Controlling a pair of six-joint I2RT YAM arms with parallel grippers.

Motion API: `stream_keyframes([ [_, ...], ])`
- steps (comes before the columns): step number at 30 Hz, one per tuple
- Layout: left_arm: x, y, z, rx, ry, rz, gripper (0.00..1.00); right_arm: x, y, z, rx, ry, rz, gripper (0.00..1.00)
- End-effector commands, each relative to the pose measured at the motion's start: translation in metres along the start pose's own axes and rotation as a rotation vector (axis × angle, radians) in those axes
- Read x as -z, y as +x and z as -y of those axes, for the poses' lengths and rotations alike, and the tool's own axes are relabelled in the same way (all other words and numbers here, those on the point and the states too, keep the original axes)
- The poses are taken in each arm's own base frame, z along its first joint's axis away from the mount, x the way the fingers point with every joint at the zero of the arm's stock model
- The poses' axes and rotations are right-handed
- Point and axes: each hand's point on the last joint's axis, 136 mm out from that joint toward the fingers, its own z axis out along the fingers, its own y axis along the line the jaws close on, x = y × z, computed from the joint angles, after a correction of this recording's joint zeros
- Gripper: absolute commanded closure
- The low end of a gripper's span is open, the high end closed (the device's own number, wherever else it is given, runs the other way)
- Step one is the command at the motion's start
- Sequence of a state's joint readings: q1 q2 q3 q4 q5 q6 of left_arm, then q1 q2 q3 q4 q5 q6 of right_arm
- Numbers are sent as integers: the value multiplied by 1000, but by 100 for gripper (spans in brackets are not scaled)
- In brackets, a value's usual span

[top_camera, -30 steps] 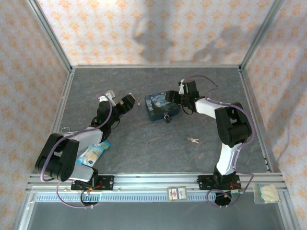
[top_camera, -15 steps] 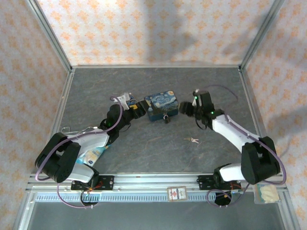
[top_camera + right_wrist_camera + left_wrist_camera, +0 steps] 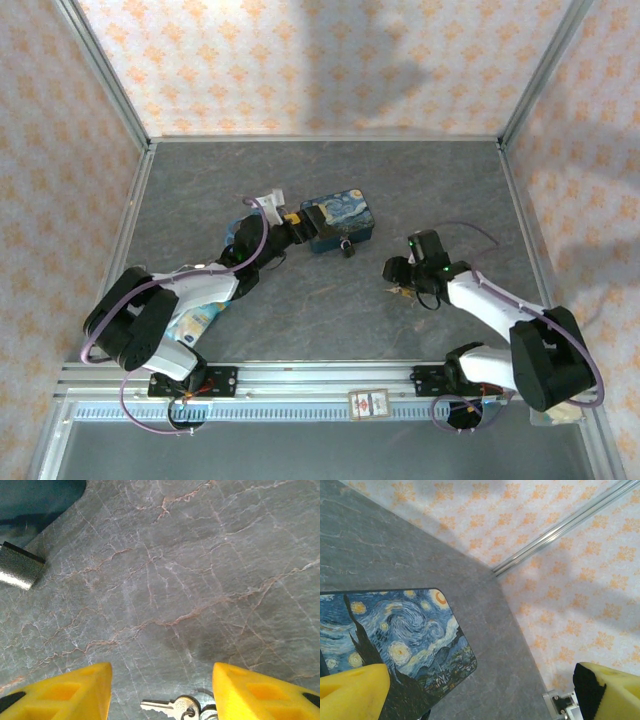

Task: Unlock a padlock with a key

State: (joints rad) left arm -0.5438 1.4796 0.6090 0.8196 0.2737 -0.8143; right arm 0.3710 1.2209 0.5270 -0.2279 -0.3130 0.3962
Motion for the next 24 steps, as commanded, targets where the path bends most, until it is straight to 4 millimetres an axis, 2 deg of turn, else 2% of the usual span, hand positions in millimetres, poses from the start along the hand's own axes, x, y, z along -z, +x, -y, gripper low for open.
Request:
stream_keyframes([
  [1,1,-10,17,8,54,41,5,-5,8,-1,34,10,-13,46],
  [8,6,-9,11,-1,33,45,5,-8,38,2,38,46,-74,50],
  [12,7,-9,12,3,41,47,5,-2,47,7,44,110,-75,50],
  [17,14,-9,17,30,72,56,5,2,50,20,52,198,-50,50],
  [24,27,-13,15,30,57,83,5,6,47,19,64,229,-28,49],
])
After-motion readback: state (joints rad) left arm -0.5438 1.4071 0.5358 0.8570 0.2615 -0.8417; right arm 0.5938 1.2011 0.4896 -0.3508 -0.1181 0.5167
